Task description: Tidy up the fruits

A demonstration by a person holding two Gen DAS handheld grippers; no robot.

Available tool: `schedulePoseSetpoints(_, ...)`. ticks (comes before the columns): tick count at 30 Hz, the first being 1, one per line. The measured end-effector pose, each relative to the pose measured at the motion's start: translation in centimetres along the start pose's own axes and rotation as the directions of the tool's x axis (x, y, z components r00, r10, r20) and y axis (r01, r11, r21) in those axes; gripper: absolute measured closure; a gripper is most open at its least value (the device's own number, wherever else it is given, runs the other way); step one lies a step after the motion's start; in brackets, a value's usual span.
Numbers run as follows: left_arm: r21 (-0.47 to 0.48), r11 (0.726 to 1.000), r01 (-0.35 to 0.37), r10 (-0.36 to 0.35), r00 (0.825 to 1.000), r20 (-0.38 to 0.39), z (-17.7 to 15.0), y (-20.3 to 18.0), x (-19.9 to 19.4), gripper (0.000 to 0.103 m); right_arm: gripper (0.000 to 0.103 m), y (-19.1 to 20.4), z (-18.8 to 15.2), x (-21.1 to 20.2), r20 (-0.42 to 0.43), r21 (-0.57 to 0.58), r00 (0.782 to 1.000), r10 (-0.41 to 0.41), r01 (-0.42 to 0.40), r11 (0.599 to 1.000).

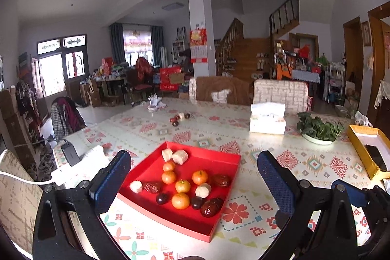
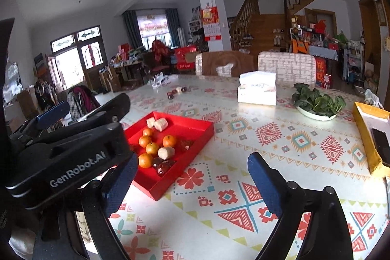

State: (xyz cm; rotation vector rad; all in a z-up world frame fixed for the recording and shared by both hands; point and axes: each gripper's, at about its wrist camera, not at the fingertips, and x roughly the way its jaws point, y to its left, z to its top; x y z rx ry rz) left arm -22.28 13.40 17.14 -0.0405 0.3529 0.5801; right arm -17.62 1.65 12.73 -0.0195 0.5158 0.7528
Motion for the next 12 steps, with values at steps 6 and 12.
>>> schedulePoseSetpoints(6, 0.021, 0.999, 0.047, -0.046, 0.998, -0.044, 0.6, -0.8, 2.7, 0.0, 0.009, -0.6, 0.5, 1.6, -0.033, -0.008, 0.999, -0.005, 0.005, 1.0)
schedulePoseSetpoints(12, 0.02, 0.995, 0.095, -0.093, 0.99, -0.105, 1.0, -2.1, 4.4, 0.0, 0.009, -3.9, 0.9, 1.7, -0.044, 0.072, 0.997, -0.06, 0.064, 0.995)
